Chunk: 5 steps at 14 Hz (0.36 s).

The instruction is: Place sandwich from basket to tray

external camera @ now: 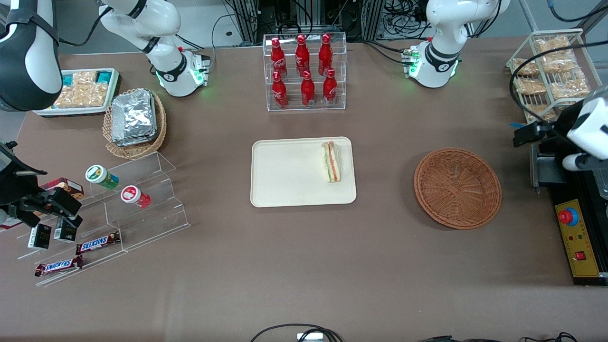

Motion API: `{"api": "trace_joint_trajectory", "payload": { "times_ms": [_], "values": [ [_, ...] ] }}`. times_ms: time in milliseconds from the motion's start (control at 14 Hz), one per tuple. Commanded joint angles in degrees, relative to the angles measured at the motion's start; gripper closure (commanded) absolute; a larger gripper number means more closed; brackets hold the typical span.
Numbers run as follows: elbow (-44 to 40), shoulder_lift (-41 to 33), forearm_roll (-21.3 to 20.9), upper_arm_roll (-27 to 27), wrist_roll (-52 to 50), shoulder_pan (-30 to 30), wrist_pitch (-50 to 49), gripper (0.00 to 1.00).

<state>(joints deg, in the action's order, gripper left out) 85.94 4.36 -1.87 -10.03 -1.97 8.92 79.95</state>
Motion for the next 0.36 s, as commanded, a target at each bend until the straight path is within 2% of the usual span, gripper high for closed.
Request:
{"api": "trace_joint_trajectory", "payload": {
  "times_ms": [0, 286],
  "values": [
    [4.06, -4.52, 0.82, 2.64, 4.41, -2.68, 0.56, 0.01],
    [4.15, -4.88, 0.82, 2.56, 5.84, -3.47, 0.56, 0.00]
  ]
}}
